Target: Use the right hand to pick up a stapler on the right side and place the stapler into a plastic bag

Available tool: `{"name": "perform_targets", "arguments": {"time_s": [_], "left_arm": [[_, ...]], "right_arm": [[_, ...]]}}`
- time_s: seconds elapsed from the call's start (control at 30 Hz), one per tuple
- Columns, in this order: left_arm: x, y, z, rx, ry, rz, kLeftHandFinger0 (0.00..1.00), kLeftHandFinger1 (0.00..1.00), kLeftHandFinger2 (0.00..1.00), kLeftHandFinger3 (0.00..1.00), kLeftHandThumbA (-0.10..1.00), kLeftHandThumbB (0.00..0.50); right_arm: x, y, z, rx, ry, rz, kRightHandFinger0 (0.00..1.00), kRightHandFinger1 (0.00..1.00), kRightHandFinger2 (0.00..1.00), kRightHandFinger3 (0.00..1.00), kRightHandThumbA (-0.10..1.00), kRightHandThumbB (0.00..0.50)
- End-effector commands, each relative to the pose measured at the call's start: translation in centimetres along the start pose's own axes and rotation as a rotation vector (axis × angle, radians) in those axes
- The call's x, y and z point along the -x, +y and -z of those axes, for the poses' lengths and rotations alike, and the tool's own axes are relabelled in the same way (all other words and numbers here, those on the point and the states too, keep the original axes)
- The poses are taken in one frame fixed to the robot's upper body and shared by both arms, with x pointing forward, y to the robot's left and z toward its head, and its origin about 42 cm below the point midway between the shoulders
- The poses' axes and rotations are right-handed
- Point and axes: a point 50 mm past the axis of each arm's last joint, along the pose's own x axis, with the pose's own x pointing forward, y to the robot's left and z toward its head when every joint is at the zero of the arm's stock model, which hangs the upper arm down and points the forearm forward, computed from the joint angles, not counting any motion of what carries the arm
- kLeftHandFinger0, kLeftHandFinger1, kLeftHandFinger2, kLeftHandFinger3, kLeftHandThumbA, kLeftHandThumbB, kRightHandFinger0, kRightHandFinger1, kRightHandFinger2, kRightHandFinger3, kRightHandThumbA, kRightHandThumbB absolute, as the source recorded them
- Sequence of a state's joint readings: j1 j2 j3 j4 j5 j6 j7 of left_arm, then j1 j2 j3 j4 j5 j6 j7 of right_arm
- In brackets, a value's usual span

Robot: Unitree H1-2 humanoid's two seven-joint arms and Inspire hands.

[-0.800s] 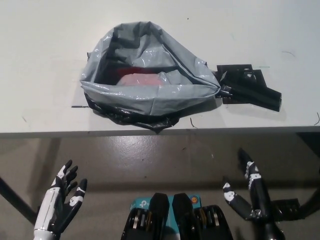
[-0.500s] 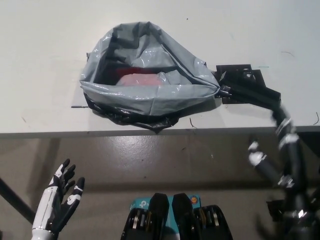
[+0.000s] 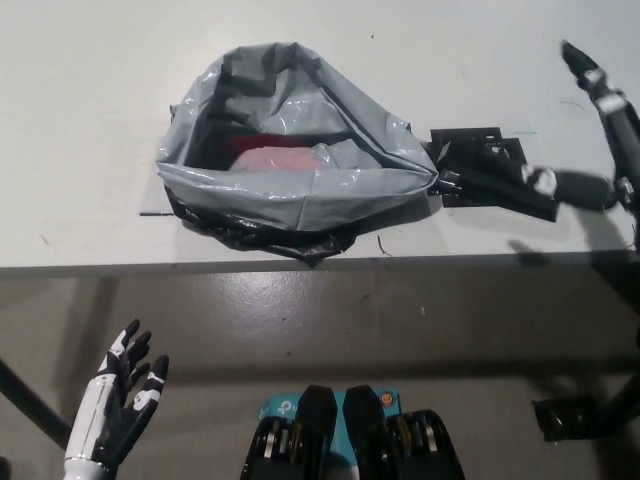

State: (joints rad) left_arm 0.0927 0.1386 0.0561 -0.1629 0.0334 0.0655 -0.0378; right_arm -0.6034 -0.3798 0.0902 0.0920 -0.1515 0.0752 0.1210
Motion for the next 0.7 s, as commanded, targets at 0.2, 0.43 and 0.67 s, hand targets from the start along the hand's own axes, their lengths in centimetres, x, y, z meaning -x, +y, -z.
{"name": "perform_targets", "arguments": {"time_s": [0.2,0.43,0.67], "left_arm": [[-0.3,0.3,-1.3,-0.023,-0.048,0.010,1.00,1.00,1.00,1.00,0.73,0.000],[-0.1,0.3,-1.4,-0.030,-0.052,0.014,1.00,1.00,1.00,1.00,0.74,0.000],[1.0,0.3,-0.7,-0.014,-0.034,0.017,1.00,1.00,1.00,1.00,0.74,0.000]], "right_arm": [[-10.4,-1.3,1.3,0.219,0.366,-0.323,1.00,1.00,1.00,1.00,0.87,0.359],[-11.1,0.7,3.5,0.190,0.473,-0.389,1.00,1.00,1.00,1.00,0.88,0.411],[-9.5,3.3,5.8,0.213,0.532,-0.478,1.00,1.00,1.00,1.00,0.94,0.404]]}}
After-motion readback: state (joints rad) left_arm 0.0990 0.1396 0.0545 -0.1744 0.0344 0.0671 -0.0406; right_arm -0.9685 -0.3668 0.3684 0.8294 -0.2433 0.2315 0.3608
